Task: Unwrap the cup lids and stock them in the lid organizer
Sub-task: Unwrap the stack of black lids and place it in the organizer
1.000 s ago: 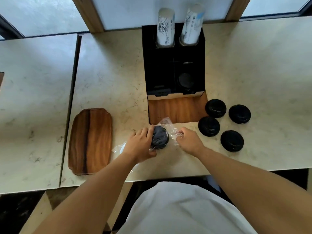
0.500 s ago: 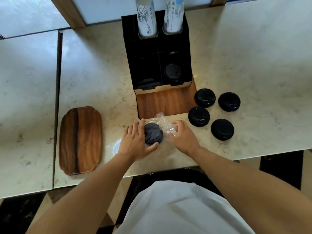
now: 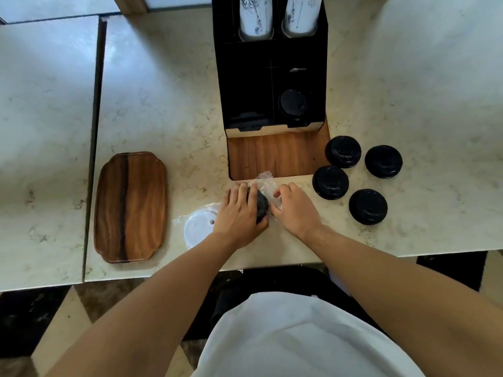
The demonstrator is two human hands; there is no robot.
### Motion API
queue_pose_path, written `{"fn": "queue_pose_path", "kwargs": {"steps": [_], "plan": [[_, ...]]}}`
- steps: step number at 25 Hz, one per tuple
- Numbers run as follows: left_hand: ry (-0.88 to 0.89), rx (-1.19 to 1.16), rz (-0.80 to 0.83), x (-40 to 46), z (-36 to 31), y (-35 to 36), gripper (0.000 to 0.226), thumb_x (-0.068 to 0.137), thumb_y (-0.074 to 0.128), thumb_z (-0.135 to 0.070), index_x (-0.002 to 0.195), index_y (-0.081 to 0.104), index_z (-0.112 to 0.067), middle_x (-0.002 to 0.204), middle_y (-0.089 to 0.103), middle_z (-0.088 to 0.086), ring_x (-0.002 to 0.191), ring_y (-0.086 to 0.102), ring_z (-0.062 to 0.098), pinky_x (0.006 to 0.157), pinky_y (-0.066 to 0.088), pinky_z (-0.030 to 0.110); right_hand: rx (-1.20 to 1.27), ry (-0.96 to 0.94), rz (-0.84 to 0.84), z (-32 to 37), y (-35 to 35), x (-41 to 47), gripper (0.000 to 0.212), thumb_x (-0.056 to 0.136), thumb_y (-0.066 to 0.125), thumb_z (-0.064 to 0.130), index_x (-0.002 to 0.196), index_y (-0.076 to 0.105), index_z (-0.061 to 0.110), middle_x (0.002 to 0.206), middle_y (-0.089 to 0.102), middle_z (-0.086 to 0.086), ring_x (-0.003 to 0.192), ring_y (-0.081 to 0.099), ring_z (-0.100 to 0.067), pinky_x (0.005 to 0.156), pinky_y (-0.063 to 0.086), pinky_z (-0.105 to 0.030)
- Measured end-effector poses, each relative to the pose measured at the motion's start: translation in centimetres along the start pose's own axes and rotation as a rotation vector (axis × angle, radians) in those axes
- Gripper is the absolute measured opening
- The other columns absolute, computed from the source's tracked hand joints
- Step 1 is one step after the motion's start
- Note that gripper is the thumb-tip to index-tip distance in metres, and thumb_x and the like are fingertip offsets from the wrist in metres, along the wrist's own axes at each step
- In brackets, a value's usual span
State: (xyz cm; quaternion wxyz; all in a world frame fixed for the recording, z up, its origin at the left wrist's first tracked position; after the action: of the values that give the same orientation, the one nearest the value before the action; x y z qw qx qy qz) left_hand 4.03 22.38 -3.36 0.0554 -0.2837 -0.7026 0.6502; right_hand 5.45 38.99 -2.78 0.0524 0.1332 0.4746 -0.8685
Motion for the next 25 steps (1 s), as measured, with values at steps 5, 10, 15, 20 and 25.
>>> {"fn": "queue_pose_path", "kwargs": {"steps": [5, 10, 15, 20, 25], "plan": [[0.006, 0.002, -0.021, 0.1, 0.2, 0.5, 0.086, 0.093, 0.04, -0.061, 0.154, 0.03, -0.001, 0.143, 0.047, 0.022, 0.128, 0.048, 0.04, 0.107, 0.04, 0.05, -0.03, 0.052, 0.064, -0.9, 0.3, 0.0, 0.035, 0.091, 0.068, 0.021, 0.123, 0.061, 0.008, 0.121, 0.06, -0.012, 0.108, 0.061, -0.027, 0.095, 0.052, -0.039], [0.018, -0.01, -0.053, 0.1, 0.4, 0.7, 0.085, 0.092, 0.041, -0.061, 0.152, 0.033, -0.002, 0.14, 0.049, 0.02, 0.127, 0.048, 0.039, 0.107, 0.04, 0.049, -0.047, 0.08, 0.03, -1.3, 0.6, -0.4, 0.032, 0.091, 0.068, 0.023, 0.117, 0.059, 0.008, 0.113, 0.063, -0.012, 0.099, 0.063, -0.027, 0.084, 0.05, -0.036], [0.019, -0.017, -0.049, 0.1, 0.5, 0.8, 0.085, 0.092, 0.041, -0.061, 0.153, 0.031, -0.003, 0.142, 0.047, 0.02, 0.129, 0.046, 0.038, 0.11, 0.038, 0.049, -0.041, 0.096, -0.037, -1.1, 0.8, -0.8, 0.021, 0.09, 0.068, 0.02, 0.104, 0.055, 0.011, 0.097, 0.063, -0.008, 0.082, 0.059, -0.022, 0.069, 0.044, -0.03], [0.019, -0.025, -0.049, 0.1, 0.5, 0.8, 0.085, 0.091, 0.039, -0.062, 0.153, 0.032, -0.003, 0.141, 0.048, 0.019, 0.128, 0.046, 0.038, 0.109, 0.038, 0.049, -0.07, 0.113, -0.019, -1.2, 1.0, -0.5, 0.016, 0.094, 0.064, 0.019, 0.106, 0.063, 0.009, 0.103, 0.062, -0.009, 0.089, 0.056, -0.021, 0.074, 0.041, -0.028], [0.02, -0.031, -0.035, 0.1, 0.5, 0.6, 0.086, 0.092, 0.04, -0.063, 0.154, 0.027, -0.006, 0.145, 0.045, 0.017, 0.133, 0.043, 0.036, 0.113, 0.034, 0.049, -0.044, 0.139, -0.021, -1.6, 0.8, -0.7, 0.014, 0.095, 0.06, 0.015, 0.105, 0.064, 0.007, 0.105, 0.063, -0.01, 0.092, 0.059, -0.024, 0.078, 0.046, -0.032]]}}
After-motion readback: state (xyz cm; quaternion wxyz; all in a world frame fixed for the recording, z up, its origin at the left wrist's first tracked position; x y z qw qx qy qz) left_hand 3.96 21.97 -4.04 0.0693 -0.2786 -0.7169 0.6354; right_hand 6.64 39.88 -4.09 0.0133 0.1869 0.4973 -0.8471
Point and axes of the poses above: each hand's wrist, its own x-axis towards the middle knuckle, its own y-axis out of the palm, z = x × y, the point moved 1 cm from there along x, towards the middle knuckle
